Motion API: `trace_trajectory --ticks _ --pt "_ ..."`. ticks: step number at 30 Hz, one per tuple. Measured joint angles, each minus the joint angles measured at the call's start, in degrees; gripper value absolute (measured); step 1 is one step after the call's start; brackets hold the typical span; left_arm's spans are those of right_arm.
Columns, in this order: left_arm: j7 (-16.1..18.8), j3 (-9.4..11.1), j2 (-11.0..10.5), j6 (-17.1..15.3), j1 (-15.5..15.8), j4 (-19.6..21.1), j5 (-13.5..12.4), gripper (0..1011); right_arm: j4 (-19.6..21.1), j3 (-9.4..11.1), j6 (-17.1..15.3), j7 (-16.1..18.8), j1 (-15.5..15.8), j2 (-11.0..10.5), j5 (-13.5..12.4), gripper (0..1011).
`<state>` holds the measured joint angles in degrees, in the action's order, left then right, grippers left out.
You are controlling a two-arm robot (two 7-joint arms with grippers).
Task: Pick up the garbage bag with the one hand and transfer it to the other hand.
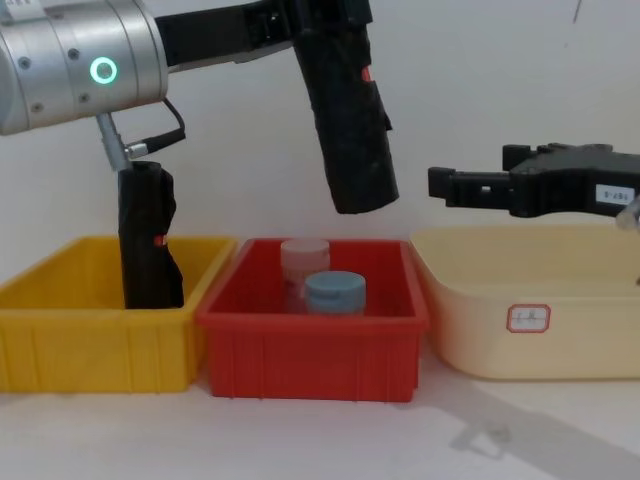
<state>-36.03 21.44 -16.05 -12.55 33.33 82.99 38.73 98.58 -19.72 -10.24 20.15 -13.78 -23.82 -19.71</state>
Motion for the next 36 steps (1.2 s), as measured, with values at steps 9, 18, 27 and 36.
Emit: trace_trajectory --ticks 9,18,27,36 --pt "-0.87 1.10 0.63 0.75 0.76 -1.65 0.55 355 -1.65 -1.08 0.15 0.25 -1.48 0.46 1.14 1004" --pt "-1.47 1.92 1.09 1.19 1.69 -3.01 0.86 354 -2.62 -1.76 0.32 0.94 -2.64 0.69 1.66 1004" --pt "-1.73 2.60 1.55 1.36 2.48 -4.24 1.49 354 -3.67 -2.72 0.55 1.58 -3.86 1.19 1.97 1004" --pt "-1.96 3.13 1.91 1.30 2.94 -4.92 2.25 354 -5.04 -3.77 0.81 1.83 -5.13 2.16 2.35 1004"
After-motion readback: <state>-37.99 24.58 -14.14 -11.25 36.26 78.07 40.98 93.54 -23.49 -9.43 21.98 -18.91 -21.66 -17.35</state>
